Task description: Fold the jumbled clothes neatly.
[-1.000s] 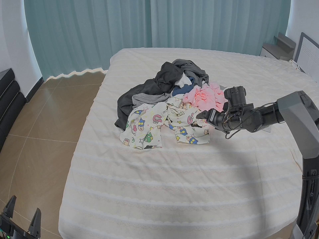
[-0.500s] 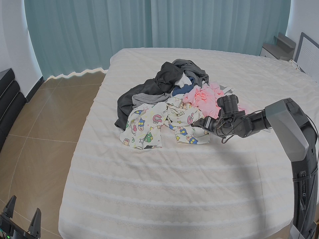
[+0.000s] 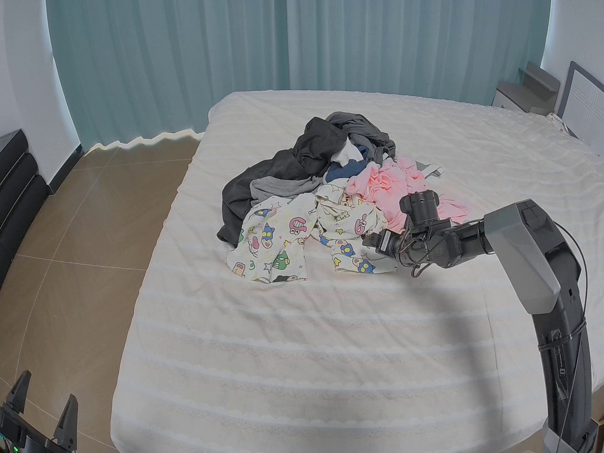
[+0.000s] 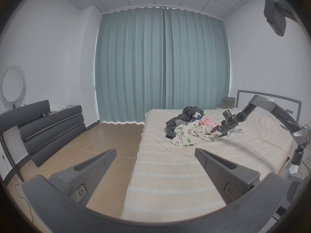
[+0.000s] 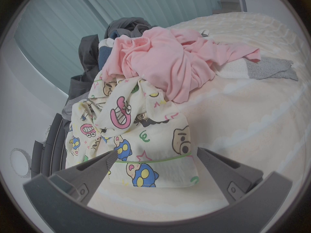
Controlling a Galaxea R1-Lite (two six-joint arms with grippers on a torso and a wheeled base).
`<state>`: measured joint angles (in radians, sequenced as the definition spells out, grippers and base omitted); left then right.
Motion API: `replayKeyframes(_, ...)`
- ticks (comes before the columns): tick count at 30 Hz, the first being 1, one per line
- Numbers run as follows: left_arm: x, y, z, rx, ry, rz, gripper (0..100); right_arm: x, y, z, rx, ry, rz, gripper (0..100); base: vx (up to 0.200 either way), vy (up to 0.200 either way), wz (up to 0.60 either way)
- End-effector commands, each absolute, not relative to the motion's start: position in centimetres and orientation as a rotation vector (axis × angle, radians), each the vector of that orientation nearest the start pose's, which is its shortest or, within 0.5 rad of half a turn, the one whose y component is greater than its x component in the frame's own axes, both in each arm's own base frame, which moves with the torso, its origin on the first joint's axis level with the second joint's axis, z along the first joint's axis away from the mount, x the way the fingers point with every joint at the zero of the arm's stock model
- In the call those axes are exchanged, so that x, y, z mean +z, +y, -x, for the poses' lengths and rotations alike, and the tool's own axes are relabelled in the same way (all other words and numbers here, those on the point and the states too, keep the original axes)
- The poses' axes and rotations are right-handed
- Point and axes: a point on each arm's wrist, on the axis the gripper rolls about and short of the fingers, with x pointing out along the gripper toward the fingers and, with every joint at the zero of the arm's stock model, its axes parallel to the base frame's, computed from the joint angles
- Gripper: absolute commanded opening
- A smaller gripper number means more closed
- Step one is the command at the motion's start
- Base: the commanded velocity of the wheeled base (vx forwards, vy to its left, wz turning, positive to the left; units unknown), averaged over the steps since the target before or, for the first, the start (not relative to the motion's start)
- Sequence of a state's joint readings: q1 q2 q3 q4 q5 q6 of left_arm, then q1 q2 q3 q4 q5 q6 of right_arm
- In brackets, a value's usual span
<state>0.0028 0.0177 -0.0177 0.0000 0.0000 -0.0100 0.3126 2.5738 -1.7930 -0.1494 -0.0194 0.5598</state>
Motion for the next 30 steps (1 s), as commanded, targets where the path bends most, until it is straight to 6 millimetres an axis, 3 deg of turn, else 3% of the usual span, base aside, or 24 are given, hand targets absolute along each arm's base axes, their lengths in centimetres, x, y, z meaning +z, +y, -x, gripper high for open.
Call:
replayKeyframes(1, 7.6, 0.0, 2.3, 0.003, -0.002, 0.011, 100, 1.9, 16.4, -49.6, 0.087, 0.674, -0.426, 100, 0.000, 0.000, 0.00)
replayKeyframes(13, 7.5, 0.0, 2.3, 0.003, 0.000, 0.011, 100, 1.9, 17.6, -49.6, 0.110, 0.665, -0.428, 100, 0.000, 0.000, 0.00)
replayKeyframes(28, 7.5, 0.0, 2.3, 0.003, 0.000, 0.011, 100, 1.0, 17.5, -50.0, 0.071, 0.652, -0.409, 100, 0.000, 0.000, 0.00)
replayKeyframes(29, 7.5, 0.0, 2.3, 0.002, 0.000, 0.011, 100, 1.0, 17.6, -50.0, 0.072, 0.653, -0.408, 0, 0.000, 0.000, 0.00)
replayKeyframes(30, 7.5, 0.0, 2.3, 0.003, 0.000, 0.011, 100, 0.9, 17.6, -50.0, 0.071, 0.655, -0.408, 0, 0.000, 0.000, 0.00)
